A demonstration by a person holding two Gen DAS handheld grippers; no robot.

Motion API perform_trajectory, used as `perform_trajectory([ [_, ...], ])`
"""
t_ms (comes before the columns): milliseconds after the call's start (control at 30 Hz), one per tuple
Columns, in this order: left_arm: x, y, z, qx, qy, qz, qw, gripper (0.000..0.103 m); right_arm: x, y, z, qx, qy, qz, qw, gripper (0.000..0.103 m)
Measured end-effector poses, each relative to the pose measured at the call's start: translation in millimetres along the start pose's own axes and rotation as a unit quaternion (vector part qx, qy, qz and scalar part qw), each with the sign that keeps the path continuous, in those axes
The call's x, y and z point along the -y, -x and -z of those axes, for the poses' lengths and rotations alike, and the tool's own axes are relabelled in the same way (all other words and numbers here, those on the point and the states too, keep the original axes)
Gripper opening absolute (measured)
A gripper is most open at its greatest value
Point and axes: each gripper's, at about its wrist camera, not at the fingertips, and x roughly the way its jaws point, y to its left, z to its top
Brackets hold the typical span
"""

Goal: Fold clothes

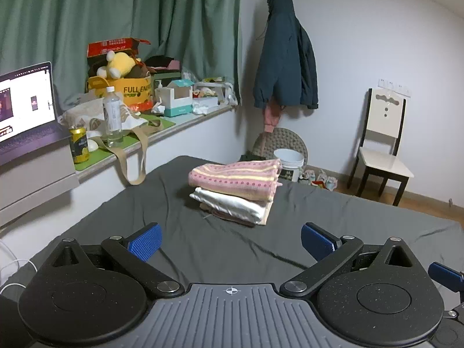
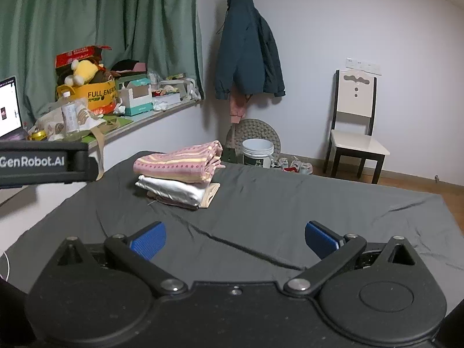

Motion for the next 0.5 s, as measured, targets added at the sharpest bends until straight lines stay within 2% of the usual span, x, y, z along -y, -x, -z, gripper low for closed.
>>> perform_trajectory([
  [200,3.4,-1.7,1.9,-0.007,-0.005,-0.005,1.0,0.102,-6.0,0.2,1.3,0.002,0.018,0.007,1.0,0.103],
  [500,0.7,0.2,0.8,0.0,-0.004,-0.01,0.9999,0.102,-2.3,-2.5,0.3,-0.006,0.004,0.006,1.0,0.103],
])
